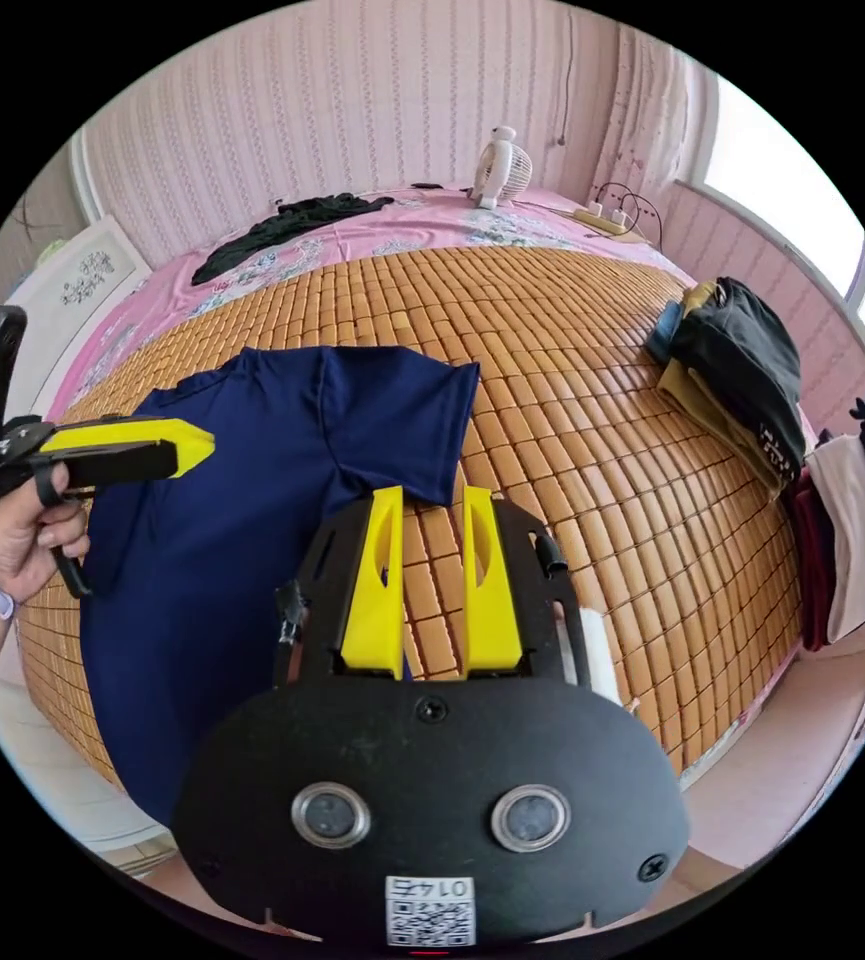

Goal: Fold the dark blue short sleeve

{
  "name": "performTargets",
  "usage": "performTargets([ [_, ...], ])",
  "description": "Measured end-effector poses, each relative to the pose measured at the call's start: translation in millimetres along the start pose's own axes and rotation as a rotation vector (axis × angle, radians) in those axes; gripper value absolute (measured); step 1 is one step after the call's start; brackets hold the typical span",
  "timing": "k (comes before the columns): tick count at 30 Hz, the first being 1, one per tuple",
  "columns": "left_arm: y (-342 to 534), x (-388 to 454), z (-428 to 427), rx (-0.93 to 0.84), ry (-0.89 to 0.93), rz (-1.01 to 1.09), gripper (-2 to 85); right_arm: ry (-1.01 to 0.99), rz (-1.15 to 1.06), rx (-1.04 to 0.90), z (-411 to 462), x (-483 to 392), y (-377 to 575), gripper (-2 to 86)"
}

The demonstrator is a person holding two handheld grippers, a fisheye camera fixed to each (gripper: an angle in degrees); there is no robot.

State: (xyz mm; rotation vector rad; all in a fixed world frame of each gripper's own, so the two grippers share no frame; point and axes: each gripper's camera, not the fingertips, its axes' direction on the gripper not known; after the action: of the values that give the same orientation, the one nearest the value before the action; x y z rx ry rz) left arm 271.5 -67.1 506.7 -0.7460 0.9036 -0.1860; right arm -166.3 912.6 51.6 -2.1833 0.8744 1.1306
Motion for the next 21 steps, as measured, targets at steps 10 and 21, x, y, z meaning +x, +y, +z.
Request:
performTargets([
  [10,-133,27,96,-0.021,0.006,-0.002,7.2,-0.131,0.15,-0.042,24,71,-1,2.8],
  [21,-188,45,163,-0.154,-0.16,0.074,4.7,-0.293,0.208,-0.071,21,123,-4,1.7],
])
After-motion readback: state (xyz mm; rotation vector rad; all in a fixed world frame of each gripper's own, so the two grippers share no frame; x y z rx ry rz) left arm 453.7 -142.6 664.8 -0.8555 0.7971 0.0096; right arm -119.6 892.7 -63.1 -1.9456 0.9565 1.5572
